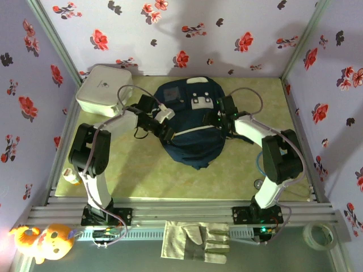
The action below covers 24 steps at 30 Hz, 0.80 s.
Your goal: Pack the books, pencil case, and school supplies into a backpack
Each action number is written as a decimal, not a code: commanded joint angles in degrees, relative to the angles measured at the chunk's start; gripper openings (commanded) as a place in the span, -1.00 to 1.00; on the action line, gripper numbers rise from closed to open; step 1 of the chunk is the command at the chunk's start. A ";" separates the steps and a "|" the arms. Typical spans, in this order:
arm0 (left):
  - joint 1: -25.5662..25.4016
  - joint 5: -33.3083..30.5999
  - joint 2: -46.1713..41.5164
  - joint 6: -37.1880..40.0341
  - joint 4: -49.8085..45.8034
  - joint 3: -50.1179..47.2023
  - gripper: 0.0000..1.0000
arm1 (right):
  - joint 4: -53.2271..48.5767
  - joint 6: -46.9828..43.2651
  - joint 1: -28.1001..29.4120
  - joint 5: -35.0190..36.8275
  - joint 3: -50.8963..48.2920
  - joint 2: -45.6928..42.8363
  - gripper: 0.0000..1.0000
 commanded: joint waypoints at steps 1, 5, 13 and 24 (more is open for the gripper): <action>-2.41 2.96 -4.63 -3.46 3.09 -3.06 -0.08 | 5.21 -4.13 -0.31 -3.98 5.92 2.93 0.40; -2.42 -5.83 -8.84 -4.95 6.45 -7.29 -0.08 | 3.30 -5.01 -1.63 -3.05 8.15 2.62 0.39; -2.51 -11.57 -11.73 -4.07 11.91 -13.52 -0.14 | 1.13 -4.09 -1.63 -0.87 3.40 -4.33 0.42; -4.53 -8.04 -10.66 -2.62 15.03 -16.30 -0.25 | 3.91 1.57 -1.62 -3.91 -8.42 -14.95 0.44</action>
